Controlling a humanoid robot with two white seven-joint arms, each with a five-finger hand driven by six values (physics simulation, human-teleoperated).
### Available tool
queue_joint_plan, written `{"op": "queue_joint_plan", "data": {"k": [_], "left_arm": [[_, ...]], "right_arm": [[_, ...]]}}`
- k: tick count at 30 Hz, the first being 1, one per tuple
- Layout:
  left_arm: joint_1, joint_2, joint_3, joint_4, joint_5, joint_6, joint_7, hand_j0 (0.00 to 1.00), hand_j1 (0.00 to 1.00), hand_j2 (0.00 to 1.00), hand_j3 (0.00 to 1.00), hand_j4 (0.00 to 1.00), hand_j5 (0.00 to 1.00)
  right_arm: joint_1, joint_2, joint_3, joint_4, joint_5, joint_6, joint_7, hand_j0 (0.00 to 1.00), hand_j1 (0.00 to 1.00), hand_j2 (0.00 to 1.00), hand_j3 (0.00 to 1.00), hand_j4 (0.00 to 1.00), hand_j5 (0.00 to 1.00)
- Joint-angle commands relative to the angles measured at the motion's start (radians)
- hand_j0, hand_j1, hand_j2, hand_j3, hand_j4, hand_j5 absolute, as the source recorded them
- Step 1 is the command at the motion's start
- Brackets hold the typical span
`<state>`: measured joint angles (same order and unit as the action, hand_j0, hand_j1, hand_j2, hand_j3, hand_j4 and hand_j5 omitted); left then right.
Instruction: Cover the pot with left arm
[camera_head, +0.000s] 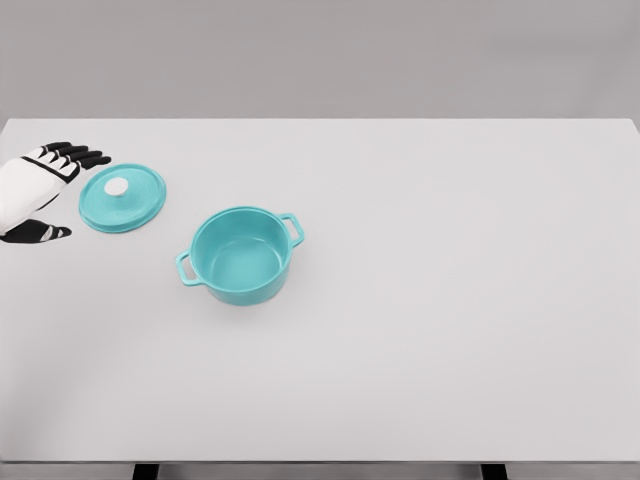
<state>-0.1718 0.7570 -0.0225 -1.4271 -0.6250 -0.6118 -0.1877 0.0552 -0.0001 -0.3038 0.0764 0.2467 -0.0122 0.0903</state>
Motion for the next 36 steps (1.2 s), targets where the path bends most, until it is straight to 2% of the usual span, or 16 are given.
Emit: {"op": "queue_joint_plan", "data": {"k": [1,10,11,14,15,18,19,21,22,25,26,28,31,36], "left_arm": [[0.000,0.001,0.001,0.000,0.007,0.001,0.001,1.00,1.00,1.00,1.00,1.00,1.00],[-0.005,-0.008,-0.017,-0.010,0.005,0.001,-0.012,1.00,1.00,1.00,1.00,1.00,1.00],[-0.009,-0.008,-0.017,-0.004,0.007,0.001,-0.059,1.00,1.00,1.00,1.00,1.00,1.00],[-0.086,-0.011,-0.020,0.008,0.014,0.001,-0.337,1.00,1.00,1.00,1.00,1.00,1.00],[-0.135,-0.011,-0.039,0.025,0.017,0.001,-0.423,1.00,1.00,1.00,1.00,1.00,1.00],[-0.219,-0.013,-0.092,0.080,0.053,0.001,-0.423,1.00,1.00,1.00,1.00,1.00,1.00],[-0.259,-0.013,-0.129,0.115,0.073,0.001,-0.423,0.99,0.99,0.99,0.99,0.99,0.99],[-0.314,-0.011,-0.203,0.155,0.125,0.001,-0.423,0.83,0.83,0.83,0.83,0.83,0.83],[-0.324,-0.011,-0.209,0.160,0.126,0.001,-0.423,0.78,0.78,0.78,0.78,0.78,0.78],[-0.357,-0.013,-0.218,0.175,0.126,0.001,-0.423,0.76,0.76,0.76,0.76,0.76,0.76],[-0.377,-0.013,-0.243,0.189,0.126,0.001,-0.423,0.73,0.73,0.73,0.73,0.73,0.73],[-0.417,-0.013,-0.273,0.226,0.126,0.001,-0.423,0.73,0.73,0.73,0.73,0.73,0.73],[-0.428,-0.018,-0.284,0.249,0.126,0.001,-0.423,0.73,0.73,0.73,0.73,0.73,0.73],[-0.471,-0.062,-0.315,0.342,0.116,0.001,-0.423,0.73,0.73,0.73,0.73,0.73,0.73]], "right_arm": [[0.000,0.000,0.000,0.000,0.000,0.000,0.000,1.00,1.00,1.00,1.00,1.00,1.00],[0.000,0.000,0.000,0.000,0.000,0.000,0.000,1.00,1.00,1.00,1.00,1.00,1.00],[0.000,0.000,0.000,0.000,0.000,0.000,0.000,1.00,1.00,1.00,1.00,1.00,1.00],[0.000,0.000,0.000,0.000,0.000,0.000,0.000,1.00,1.00,1.00,1.00,1.00,1.00],[0.000,0.000,0.000,0.000,0.000,0.000,0.000,1.00,1.00,1.00,1.00,1.00,1.00],[0.000,0.000,0.000,0.000,0.000,0.000,0.000,1.00,1.00,1.00,1.00,1.00,1.00],[0.000,0.000,0.000,0.000,0.000,0.000,0.000,1.00,1.00,1.00,1.00,1.00,1.00],[0.000,0.000,0.000,0.000,0.000,0.000,0.000,1.00,1.00,1.00,1.00,1.00,1.00],[0.000,0.000,0.000,0.000,0.000,0.000,0.000,1.00,1.00,1.00,1.00,1.00,1.00],[0.000,0.000,0.000,0.000,0.000,0.000,0.000,1.00,1.00,1.00,1.00,1.00,1.00],[0.000,0.000,0.000,0.000,0.000,0.000,0.000,1.00,1.00,1.00,1.00,1.00,1.00],[0.000,0.000,0.000,0.000,0.000,0.000,0.000,1.00,1.00,1.00,1.00,1.00,1.00],[0.000,0.000,0.000,-0.001,0.000,0.000,0.000,1.00,1.00,1.00,1.00,1.00,1.00],[0.000,0.000,0.000,-0.001,0.000,0.000,0.000,1.00,1.00,1.00,1.00,1.00,1.00]]}}
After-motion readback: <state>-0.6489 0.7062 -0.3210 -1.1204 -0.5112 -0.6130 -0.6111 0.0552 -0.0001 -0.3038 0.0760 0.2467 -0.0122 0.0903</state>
